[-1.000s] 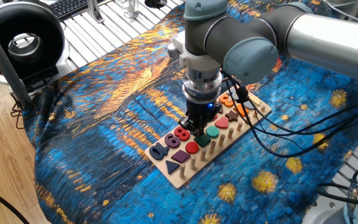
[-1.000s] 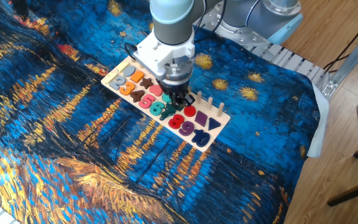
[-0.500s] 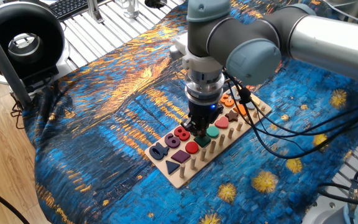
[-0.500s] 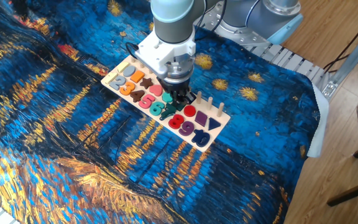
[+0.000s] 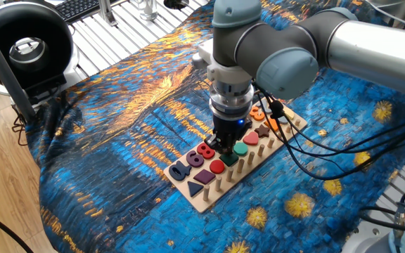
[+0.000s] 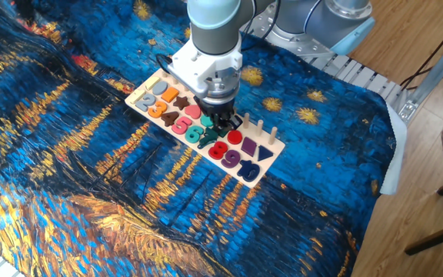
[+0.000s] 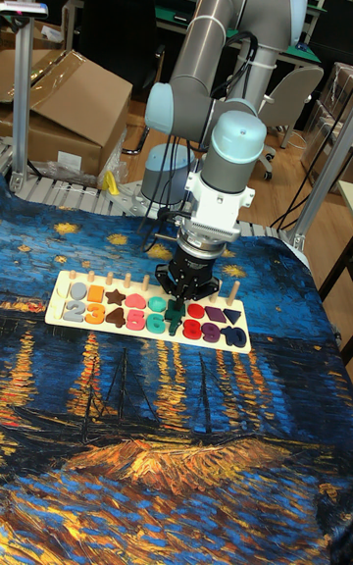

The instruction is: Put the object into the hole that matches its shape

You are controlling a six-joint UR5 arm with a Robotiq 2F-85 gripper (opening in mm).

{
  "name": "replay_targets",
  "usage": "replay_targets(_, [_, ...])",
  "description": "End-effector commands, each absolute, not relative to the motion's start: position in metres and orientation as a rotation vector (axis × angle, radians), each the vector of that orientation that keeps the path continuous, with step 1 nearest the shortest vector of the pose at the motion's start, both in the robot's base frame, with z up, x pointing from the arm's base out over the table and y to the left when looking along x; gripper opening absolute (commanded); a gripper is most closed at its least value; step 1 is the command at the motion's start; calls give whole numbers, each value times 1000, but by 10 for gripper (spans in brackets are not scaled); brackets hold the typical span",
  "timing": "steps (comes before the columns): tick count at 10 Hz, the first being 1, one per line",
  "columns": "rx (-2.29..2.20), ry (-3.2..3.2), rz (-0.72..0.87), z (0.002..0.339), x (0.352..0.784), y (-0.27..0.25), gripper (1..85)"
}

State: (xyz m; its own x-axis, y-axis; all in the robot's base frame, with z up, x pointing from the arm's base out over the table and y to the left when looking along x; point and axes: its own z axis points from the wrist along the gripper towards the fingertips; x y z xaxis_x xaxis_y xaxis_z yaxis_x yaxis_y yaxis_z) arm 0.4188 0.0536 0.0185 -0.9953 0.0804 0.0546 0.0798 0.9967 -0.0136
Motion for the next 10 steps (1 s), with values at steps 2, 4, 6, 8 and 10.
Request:
replay_targets(2, [-116,-3082,14,21,422,52,17])
replay_targets(4, [-118,-3080,16,22,424,53,17])
replay_targets(6, [-125,-3078,9,22,425,54,17])
replay_targets(8, [-120,-3084,9,21,427,54,17])
replay_targets(10, [-118,-3086,11,21,428,54,17])
